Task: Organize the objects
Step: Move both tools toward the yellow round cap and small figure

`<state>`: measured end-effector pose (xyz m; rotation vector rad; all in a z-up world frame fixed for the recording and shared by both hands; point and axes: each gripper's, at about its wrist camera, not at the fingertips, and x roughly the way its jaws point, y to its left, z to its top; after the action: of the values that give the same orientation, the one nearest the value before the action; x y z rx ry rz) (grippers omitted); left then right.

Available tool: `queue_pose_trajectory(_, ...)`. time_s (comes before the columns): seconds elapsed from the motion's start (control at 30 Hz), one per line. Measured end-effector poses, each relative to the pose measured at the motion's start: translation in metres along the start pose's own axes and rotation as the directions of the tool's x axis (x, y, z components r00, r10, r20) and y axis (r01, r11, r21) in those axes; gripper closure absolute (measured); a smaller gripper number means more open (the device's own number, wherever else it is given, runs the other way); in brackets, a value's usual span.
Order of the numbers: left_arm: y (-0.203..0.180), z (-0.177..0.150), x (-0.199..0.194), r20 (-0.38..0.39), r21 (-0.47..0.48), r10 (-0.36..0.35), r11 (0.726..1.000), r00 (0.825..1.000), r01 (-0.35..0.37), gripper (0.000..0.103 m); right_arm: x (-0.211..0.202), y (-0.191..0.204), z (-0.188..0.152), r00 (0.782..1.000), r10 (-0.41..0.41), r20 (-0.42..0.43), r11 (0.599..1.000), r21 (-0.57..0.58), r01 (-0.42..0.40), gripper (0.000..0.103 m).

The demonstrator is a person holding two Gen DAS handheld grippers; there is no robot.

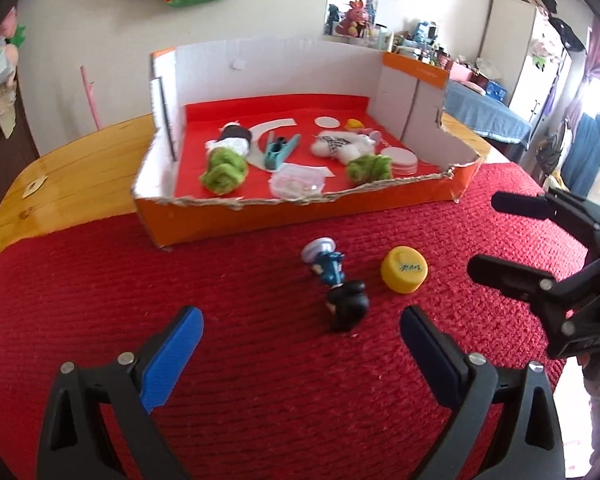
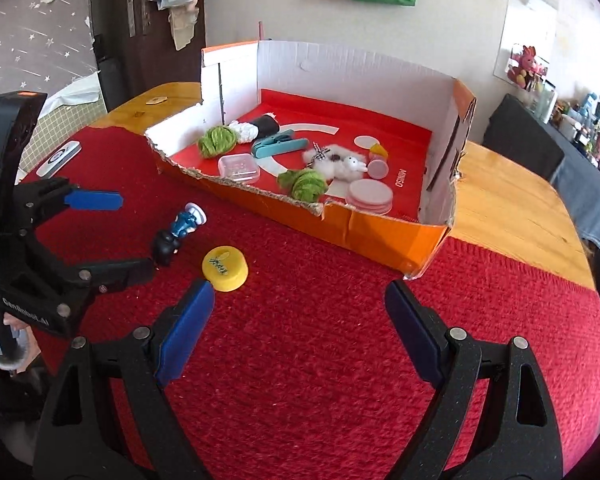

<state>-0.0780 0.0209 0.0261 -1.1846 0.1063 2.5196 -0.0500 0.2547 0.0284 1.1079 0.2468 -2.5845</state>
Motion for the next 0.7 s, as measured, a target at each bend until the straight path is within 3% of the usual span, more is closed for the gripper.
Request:
queue_pose_trajectory(0.17, -0.002, 0.003, 0.011, -0.003, 0.044, 0.058, 0.997, 0.998, -0.058, 0.015, -0.003, -0.006, -0.001, 1.000, 0.013, 0.013, 1.000, 0.021, -0.013, 0.015)
queue_pose_trajectory(0.33, 0.017, 0.001, 0.002, 0.014, 0.056, 0.075, 0.996, 0.997, -0.075, 0.016, 0.004, -0.001, -0.003, 1.000, 0.024, -0.001, 0.999, -0.026, -0.024, 0.015)
queue_pose_trajectory(0.57, 0.010, 0.000, -0.006, 0.049, 0.155, 0.001, 0.988, 0.999, -0.008, 0.020, 0.021, 0.017, 0.001, 0.997, 0.070, -0.027, 0.987, -0.142, -0.073, 0.015)
queue_pose_trajectory(0.7, 0.004, 0.004, 0.004, 0.019, 0.163, -0.038, 0.986, 0.999, 0.034, 0.035, 0.028, 0.023, 0.004, 0.995, 0.091, -0.043, 0.978, -0.186, -0.097, 0.015)
